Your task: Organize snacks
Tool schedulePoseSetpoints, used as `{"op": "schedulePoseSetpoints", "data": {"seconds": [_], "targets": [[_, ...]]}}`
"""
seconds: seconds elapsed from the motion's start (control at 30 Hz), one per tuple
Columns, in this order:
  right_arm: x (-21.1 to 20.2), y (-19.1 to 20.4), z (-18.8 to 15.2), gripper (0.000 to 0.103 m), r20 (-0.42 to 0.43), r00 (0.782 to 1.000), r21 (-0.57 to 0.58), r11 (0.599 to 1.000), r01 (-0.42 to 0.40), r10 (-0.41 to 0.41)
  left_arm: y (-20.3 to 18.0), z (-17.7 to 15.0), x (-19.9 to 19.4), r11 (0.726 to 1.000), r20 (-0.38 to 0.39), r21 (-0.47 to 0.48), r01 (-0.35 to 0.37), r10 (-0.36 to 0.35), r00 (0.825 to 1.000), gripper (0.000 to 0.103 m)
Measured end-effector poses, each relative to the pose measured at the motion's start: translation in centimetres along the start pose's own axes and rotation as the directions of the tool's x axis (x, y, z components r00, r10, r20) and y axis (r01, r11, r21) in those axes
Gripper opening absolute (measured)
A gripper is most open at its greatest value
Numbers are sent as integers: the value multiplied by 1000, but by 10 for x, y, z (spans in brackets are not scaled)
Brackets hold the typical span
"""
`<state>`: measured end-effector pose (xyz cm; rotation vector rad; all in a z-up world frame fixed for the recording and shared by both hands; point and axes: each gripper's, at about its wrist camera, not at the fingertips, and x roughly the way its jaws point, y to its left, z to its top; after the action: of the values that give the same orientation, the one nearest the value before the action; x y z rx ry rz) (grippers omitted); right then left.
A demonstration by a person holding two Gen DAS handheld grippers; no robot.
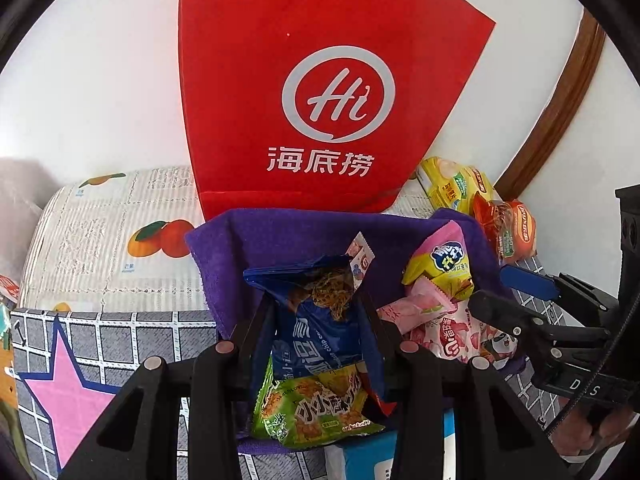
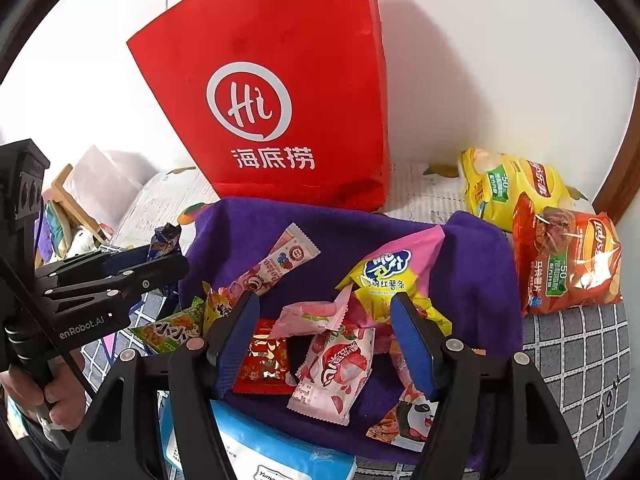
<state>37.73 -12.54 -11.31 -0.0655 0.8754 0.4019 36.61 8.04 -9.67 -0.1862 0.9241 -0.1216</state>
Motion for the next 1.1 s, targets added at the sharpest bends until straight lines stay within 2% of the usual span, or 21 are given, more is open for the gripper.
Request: {"op": "schedulePoseSetpoints", "data": {"seconds": [0.63, 0.9, 1.1], "targets": [[-1, -2, 1, 67, 1, 1000, 7, 1000, -3, 3, -5, -1, 4, 1000, -7, 23, 1, -1, 1000, 38], [-6, -12, 3, 67, 16, 1000, 46, 999, -2, 1, -4, -1, -1, 1000, 1, 22, 16, -16, 1000, 38], [-4, -9, 3, 67, 13, 1000, 25, 1000, 4, -4, -7, -2, 1, 997, -6, 14, 80, -80, 997, 38]]}}
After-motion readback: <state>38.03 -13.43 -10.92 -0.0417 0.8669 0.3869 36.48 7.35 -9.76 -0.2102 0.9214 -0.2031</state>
